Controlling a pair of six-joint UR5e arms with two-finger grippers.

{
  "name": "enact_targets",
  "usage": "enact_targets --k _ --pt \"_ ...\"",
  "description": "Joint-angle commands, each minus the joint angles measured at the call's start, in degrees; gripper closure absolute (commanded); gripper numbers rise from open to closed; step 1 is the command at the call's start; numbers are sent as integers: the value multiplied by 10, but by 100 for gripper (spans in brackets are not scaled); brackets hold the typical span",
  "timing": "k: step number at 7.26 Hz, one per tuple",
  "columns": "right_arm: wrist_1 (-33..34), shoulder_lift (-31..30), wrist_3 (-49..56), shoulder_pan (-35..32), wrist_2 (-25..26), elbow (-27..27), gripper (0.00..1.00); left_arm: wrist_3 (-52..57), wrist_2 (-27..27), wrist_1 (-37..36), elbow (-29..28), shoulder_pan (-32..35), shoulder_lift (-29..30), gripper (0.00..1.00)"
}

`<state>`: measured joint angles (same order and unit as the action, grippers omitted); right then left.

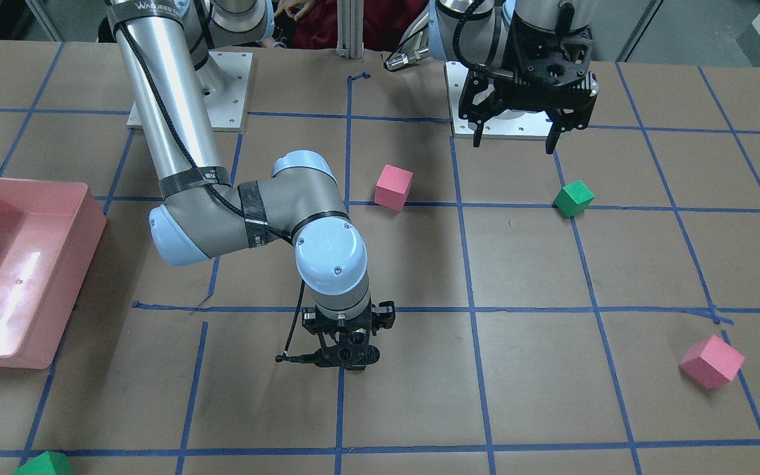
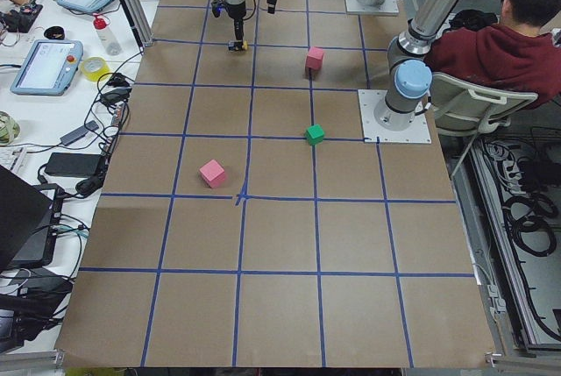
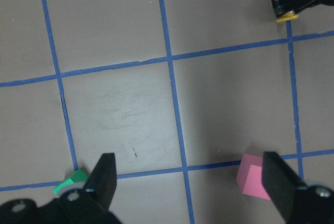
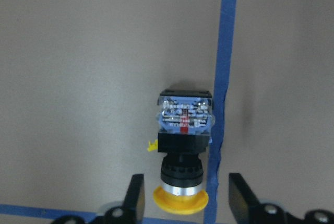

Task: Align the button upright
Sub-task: 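Open and raise the right gripper while the left arm reaches toward the switch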

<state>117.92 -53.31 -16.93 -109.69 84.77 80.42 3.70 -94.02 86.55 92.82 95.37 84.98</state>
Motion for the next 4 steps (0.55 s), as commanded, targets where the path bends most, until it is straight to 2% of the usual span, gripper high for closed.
enact_targets --k 1,2,3,4 --pt "-56 -83 57 21 63 24 0 3 1 6 -1 2 12 0" --pt "-106 -120 109 71 72 40 0 2 15 2 0 4 18 0" --pt "-136 -175 128 125 59 54 0 -25 15 -3 7 11 21 0" --pt "-191 -227 160 157 58 61 0 -74 14 -40 23 25 27 0"
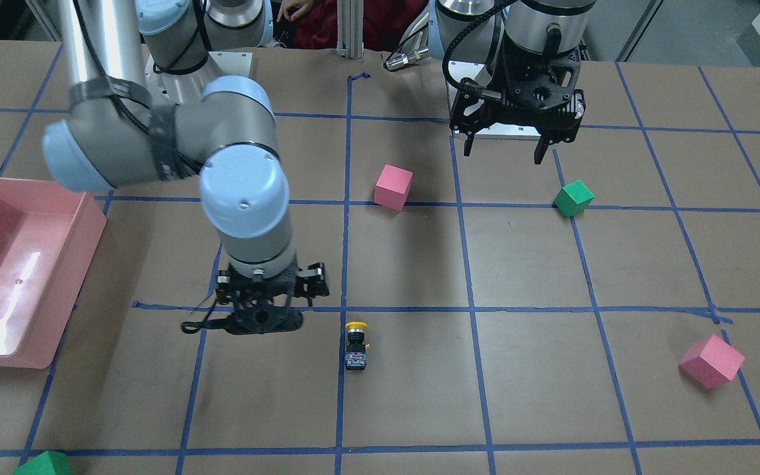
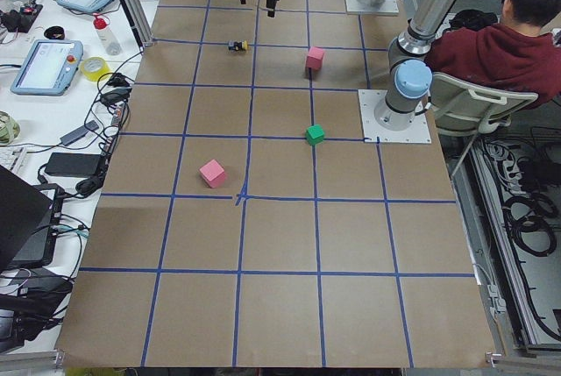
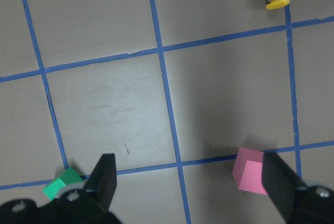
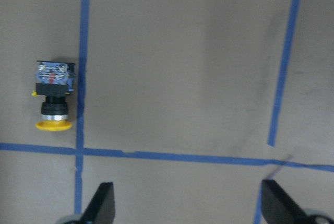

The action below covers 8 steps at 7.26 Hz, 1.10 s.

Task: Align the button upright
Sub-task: 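Open and raise the right gripper while the left arm reaches toward the switch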

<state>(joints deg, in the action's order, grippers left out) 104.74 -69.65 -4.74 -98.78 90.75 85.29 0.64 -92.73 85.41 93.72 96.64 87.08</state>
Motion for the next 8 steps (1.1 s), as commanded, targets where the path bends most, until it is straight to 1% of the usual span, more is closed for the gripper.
enact_targets --k 1,2,3,4,5,6,7,8 --pt "-94 -101 97 61 7 13 0 -56 2 -135 51 29 15 0" --pt "-110 -131 116 65 8 13 0 -81 4 -230 94 47 24 0" --pt "-123 -149 119 68 9 13 0 -114 4 -325 129 65 40 0" --pt "-151 -157 120 69 7 13 0 -119 4 -415 155 75 61 0" --pt "-169 -172 121 69 7 13 0 -120 4 -492 173 79 88 0" --pt "-175 -170 120 67 2 17 0 -120 4 -583 189 84 123 0" --pt "-168 -171 123 68 0 24 0 -120 4 -666 204 89 160 0" --pt "-168 -171 123 68 -1 27 0 -119 3 -739 205 94 198 0"
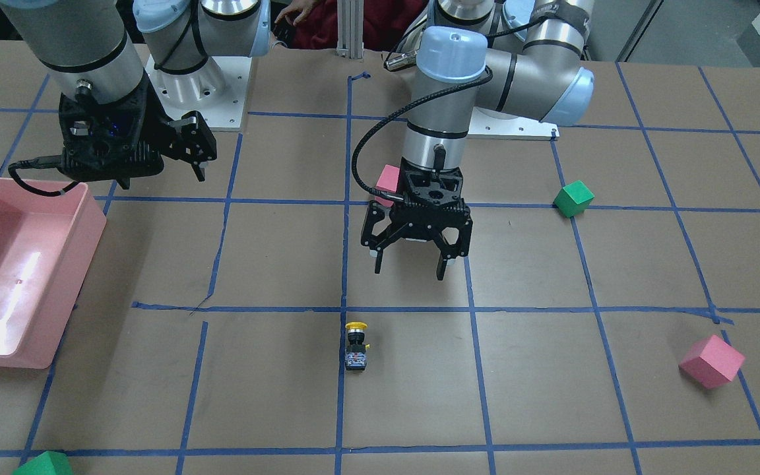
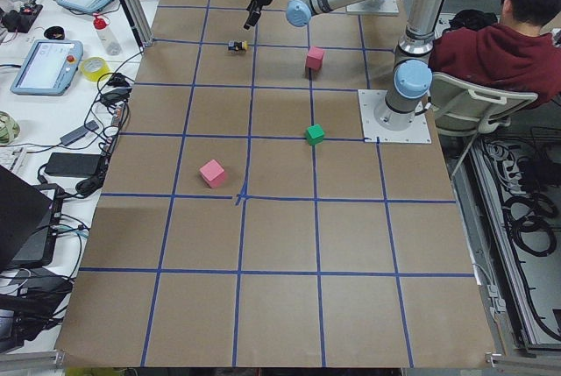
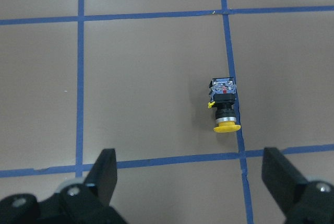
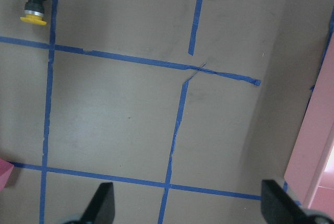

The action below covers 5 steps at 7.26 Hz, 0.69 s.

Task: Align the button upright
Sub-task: 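Open and raise the right gripper while the left arm reaches toward the switch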

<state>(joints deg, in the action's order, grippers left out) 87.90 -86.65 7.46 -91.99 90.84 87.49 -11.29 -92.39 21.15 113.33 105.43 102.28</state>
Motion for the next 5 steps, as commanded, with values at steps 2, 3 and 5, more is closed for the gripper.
enact_targets --k 2,3,5 --pt "-5 -2 0 1 2 10 0 0 -2 -214 8 11 115 0" --pt "-5 -1 -4 1 2 10 0 0 -8 -249 8 20 146 0" --pt "-8 -4 -3 1 5 10 0 -23 -22 -338 8 32 202 0"
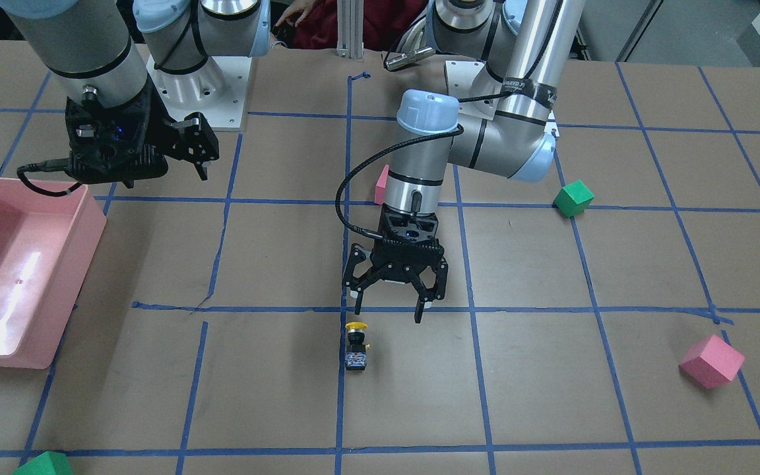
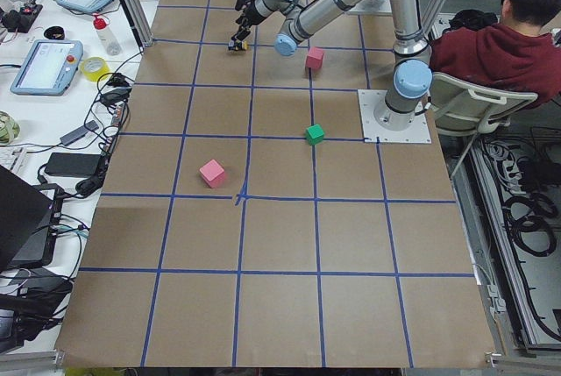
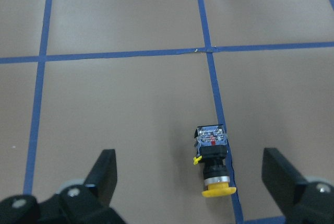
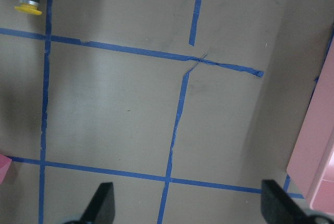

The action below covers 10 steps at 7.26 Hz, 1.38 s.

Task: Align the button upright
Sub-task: 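Grasp the lying button switch with the left gripper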

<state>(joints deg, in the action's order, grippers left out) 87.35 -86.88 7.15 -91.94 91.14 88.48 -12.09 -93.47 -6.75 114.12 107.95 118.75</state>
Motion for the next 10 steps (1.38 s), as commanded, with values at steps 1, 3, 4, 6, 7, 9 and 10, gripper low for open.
enact_targets --k 1,3,4,6,7,9,10 --pt "-2 -4 2 1 1 0 0 -20 -17 -77 -1 18 58 0" --pt "-4 -5 1 1 5 0 0 -45 -44 -82 -3 38 80 0" --pt "-3 -5 1 1 6 -5 0 -45 -50 -100 -2 39 93 0" --pt "-2 -5 2 0 21 -7 0 -45 -51 -116 -2 42 109 6" --pt "0 -6 0 -1 25 -8 0 -44 -51 -118 -3 42 113 6" --pt "-6 -13 1 -2 36 -3 0 -44 -51 -118 -2 44 117 6" --pt "-5 -15 2 -3 29 -2 0 -44 -51 -118 -2 46 118 13"
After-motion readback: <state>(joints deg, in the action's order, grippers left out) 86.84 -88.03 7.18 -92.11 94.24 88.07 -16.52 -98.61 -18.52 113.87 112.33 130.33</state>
